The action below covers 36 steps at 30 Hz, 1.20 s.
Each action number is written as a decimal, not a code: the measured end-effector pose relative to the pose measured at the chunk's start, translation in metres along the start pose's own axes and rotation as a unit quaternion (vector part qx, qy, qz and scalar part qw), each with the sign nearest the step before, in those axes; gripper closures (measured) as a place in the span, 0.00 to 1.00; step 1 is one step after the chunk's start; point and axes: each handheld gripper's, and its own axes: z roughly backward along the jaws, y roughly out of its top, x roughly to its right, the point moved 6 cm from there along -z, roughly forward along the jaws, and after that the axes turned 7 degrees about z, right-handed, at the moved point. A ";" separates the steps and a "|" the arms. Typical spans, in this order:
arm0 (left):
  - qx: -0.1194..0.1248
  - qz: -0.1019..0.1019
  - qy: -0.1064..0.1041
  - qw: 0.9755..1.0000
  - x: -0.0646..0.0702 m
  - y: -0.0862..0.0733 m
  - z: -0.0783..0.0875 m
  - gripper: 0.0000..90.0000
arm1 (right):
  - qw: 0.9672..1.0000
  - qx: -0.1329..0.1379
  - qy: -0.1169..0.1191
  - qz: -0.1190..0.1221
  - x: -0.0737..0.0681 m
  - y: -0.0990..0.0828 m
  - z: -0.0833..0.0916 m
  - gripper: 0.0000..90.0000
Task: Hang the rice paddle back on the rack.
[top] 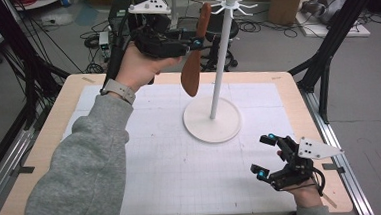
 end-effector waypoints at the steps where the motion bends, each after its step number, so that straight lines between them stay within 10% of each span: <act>1: 0.002 0.003 -0.001 1.000 0.001 0.000 -0.002 0.72 | 1.000 0.000 0.000 -0.001 0.000 0.000 0.000 0.02; 36: -0.012 0.007 0.023 1.000 -0.002 -0.006 -0.026 0.72 | 1.000 0.010 -0.008 -0.001 0.001 0.001 0.009 0.02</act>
